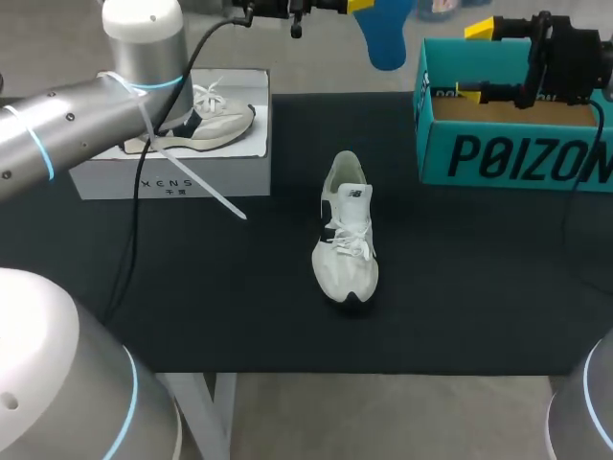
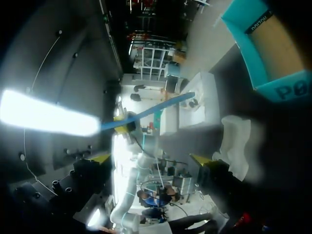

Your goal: Take the shoe out of the shoebox, open the shoe tongue, remove and reinsert the insole, then place the shoe into the shoebox

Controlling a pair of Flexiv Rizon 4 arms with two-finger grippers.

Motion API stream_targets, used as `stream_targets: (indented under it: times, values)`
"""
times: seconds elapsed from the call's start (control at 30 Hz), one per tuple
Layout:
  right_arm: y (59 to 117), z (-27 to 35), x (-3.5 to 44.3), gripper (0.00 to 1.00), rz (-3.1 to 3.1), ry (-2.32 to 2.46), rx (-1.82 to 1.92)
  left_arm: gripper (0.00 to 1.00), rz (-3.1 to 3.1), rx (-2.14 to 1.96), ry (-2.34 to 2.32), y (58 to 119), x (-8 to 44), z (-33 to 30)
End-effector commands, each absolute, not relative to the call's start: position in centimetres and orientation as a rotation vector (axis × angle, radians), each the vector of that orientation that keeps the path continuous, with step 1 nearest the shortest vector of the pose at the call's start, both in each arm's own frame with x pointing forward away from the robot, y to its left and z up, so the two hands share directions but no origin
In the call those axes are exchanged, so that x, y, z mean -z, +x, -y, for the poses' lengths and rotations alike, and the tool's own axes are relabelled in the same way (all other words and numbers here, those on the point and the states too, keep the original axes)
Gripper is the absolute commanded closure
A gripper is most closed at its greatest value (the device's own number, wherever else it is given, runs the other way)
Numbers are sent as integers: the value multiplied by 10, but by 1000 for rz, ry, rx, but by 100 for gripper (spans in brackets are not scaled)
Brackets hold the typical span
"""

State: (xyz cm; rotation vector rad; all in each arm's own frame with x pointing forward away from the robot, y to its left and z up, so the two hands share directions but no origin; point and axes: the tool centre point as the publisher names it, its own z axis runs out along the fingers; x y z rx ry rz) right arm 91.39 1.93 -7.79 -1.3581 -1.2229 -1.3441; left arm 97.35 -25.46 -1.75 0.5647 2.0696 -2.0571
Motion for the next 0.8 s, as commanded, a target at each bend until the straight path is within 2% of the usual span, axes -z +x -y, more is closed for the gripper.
stream_targets:
  times: [0.03, 0.63, 0.8]
  values:
    - [914, -21, 78, 0, 1223, -1361, 1344, 100, -1678, 1651, 976, 973, 15, 254]
    - [914, -21, 78, 0, 1223, -1361, 1344, 100, -1678, 1651, 976, 973, 15, 254]
    - [914, -21, 78, 0, 1223, -1361, 1344, 100, -1499, 1513, 1088, 975, 12, 251]
